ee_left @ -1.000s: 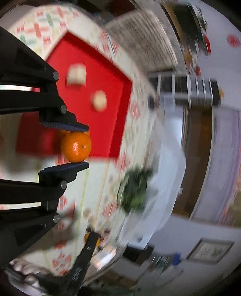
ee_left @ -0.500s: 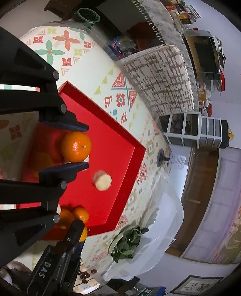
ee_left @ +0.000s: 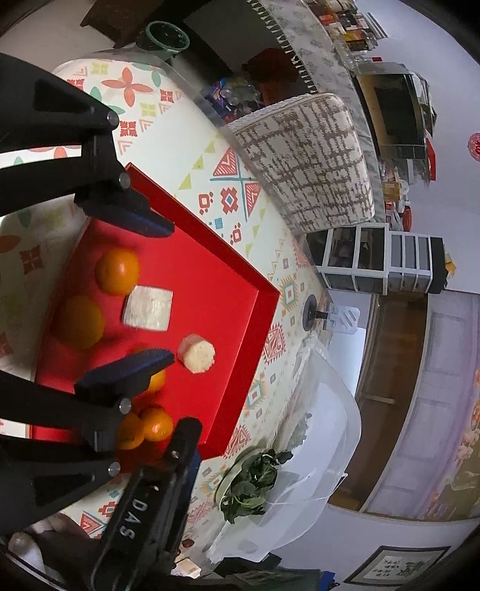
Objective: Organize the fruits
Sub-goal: 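Carry both mandarins over the red tray and open both tools to release them, then move both tools back to the table toward a banana chunk and a dark plum, then grasp a banana chunk with the left tool while the right tool grasps a dark plum, then carry the banana chunk and plum over the red tray and open both tools, then move both tools back to the table toward the red dates, then grasp a red date with the right tool while the left tool grasps another red date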
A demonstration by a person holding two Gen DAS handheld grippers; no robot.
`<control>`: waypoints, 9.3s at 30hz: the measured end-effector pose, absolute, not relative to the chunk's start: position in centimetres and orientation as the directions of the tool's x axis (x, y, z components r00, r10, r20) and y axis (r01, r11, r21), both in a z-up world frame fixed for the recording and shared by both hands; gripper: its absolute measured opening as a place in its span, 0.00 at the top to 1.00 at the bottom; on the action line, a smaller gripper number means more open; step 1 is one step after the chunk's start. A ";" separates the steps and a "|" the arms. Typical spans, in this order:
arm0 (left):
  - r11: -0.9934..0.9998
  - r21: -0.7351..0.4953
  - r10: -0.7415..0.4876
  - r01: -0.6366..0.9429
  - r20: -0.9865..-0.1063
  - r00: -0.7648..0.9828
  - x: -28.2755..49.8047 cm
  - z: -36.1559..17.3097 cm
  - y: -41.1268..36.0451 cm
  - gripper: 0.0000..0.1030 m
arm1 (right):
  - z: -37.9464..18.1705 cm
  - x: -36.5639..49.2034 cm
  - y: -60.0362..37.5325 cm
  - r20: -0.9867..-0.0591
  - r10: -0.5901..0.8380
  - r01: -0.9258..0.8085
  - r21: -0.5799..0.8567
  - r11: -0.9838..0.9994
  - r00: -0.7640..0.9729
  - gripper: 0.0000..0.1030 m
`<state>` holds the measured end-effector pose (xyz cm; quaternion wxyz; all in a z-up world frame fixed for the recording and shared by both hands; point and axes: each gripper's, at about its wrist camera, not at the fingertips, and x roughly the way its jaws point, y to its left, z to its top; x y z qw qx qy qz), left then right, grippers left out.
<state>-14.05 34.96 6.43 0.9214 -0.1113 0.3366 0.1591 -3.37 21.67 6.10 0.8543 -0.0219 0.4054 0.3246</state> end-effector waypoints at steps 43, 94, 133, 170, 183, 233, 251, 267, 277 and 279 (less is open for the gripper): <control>0.997 -0.076 -0.058 0.010 -0.664 0.745 -13.9 8.0 14.8 0.30 | 3.9 -6.8 -14.1 -0.724 0.289 -0.112 0.283 0.953 0.626 0.47; 0.962 -0.127 -0.249 0.243 -0.771 0.586 1.5 1.7 7.4 0.25 | 0.9 5.3 -6.6 -0.784 0.312 -0.320 0.153 0.935 0.537 0.60; 0.971 -0.213 -0.225 0.110 -0.655 0.722 -9.4 8.7 12.6 0.73 | 7.5 -4.5 -5.2 -0.706 0.350 -0.343 0.160 0.926 0.615 0.71; 0.911 -0.321 -0.018 -0.260 -0.660 0.751 -15.2 4.7 34.4 0.73 | 5.9 -10.0 16.8 -0.728 0.551 -0.622 0.220 0.751 0.407 0.71; 0.929 -0.274 0.002 -0.250 -0.670 0.742 -11.9 5.5 35.5 0.73 | 5.1 -9.4 18.8 -0.724 0.593 -0.649 0.267 0.712 0.353 0.71; 0.910 -0.358 -0.041 -0.208 -0.578 0.815 -16.8 11.4 33.0 0.25 | 4.6 -7.3 6.4 -0.694 0.569 -0.448 0.378 0.810 0.442 0.45; 0.959 -0.273 -0.248 0.074 -0.684 0.686 -11.5 7.4 17.5 0.25 | 4.3 -1.7 -14.4 -0.722 0.313 -0.103 0.320 0.942 0.618 0.45; 0.957 -0.245 -0.287 0.154 -0.744 0.604 -8.1 4.4 12.4 0.24 | 2.3 11.3 -17.3 -0.799 0.177 -0.012 0.207 0.978 0.575 0.46; 0.956 -0.247 -0.293 0.159 -0.757 0.585 -7.2 3.5 12.0 0.25 | 0.8 12.7 -15.3 -0.829 0.111 -0.021 0.118 0.993 0.548 0.59; 0.956 -0.249 -0.293 0.157 -0.758 0.583 -7.2 3.5 12.0 0.24 | 0.9 12.7 -15.2 -0.829 0.095 -0.022 0.100 0.995 0.551 0.66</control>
